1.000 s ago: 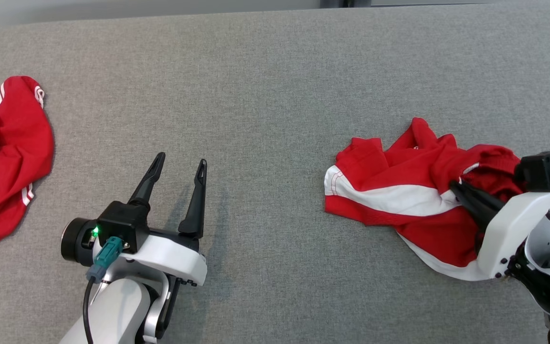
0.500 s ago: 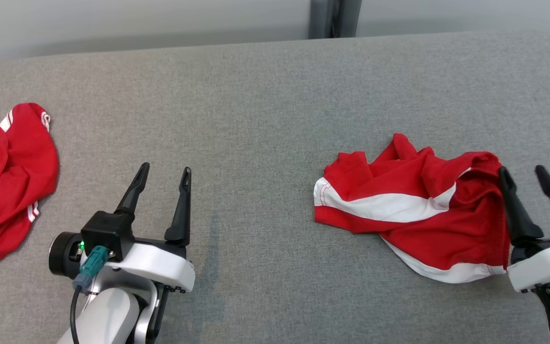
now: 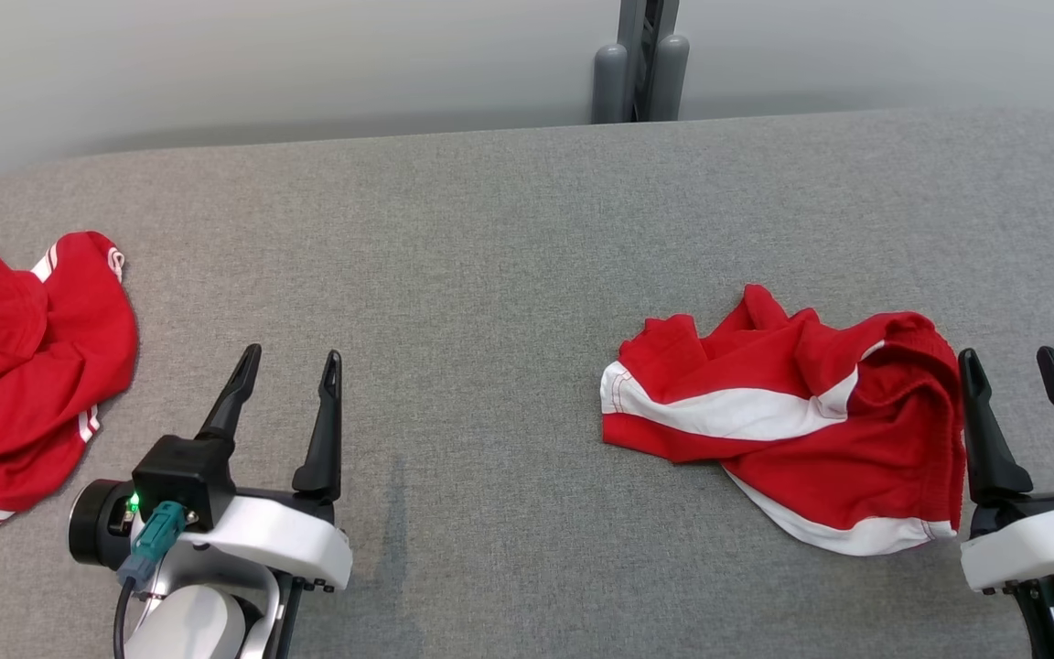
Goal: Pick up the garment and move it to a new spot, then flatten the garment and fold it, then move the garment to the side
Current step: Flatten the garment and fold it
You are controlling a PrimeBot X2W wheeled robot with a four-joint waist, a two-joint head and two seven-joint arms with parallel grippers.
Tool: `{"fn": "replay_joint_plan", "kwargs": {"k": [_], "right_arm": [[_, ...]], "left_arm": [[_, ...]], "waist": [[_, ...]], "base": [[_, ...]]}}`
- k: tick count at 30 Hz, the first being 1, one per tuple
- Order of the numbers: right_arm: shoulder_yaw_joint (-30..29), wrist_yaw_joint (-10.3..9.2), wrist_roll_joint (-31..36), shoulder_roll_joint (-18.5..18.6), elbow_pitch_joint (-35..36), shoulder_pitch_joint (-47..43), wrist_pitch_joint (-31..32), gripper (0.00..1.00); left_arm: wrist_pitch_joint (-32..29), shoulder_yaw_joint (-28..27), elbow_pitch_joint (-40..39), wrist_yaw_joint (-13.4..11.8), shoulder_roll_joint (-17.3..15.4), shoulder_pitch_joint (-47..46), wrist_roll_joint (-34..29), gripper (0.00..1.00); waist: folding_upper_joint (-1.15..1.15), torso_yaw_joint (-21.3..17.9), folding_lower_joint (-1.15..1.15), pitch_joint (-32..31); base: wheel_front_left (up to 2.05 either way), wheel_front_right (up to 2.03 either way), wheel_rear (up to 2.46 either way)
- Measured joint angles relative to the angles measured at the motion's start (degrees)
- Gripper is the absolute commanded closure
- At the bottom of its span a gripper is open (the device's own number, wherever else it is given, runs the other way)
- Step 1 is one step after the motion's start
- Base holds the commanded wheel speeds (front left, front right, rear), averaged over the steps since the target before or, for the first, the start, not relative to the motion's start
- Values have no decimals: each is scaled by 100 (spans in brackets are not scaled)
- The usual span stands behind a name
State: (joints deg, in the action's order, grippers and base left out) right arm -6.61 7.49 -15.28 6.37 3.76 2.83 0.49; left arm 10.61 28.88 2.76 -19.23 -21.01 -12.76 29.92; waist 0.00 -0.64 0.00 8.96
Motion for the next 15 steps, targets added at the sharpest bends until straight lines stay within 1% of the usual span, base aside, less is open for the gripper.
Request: {"fn": "replay_joint_plan", "kwargs": {"k": [12,13,15], "right_arm": [[63,0,81,15,-1,-14,76,0],[98,0,104,57,-8,-12,129,0],[190,0,129,168,-144,-15,464,0]], "left_arm": [[-49,30,-82,-48,-22,52,37,0],[-49,33,-87,-49,-22,51,38,0],[-49,47,-108,-49,-22,49,37,0]], "waist": [[0,36,0,-32],[0,42,0,-24],[0,53,0,11]], "base": [[0,0,0],[0,0,0],[0,0,0]]}}
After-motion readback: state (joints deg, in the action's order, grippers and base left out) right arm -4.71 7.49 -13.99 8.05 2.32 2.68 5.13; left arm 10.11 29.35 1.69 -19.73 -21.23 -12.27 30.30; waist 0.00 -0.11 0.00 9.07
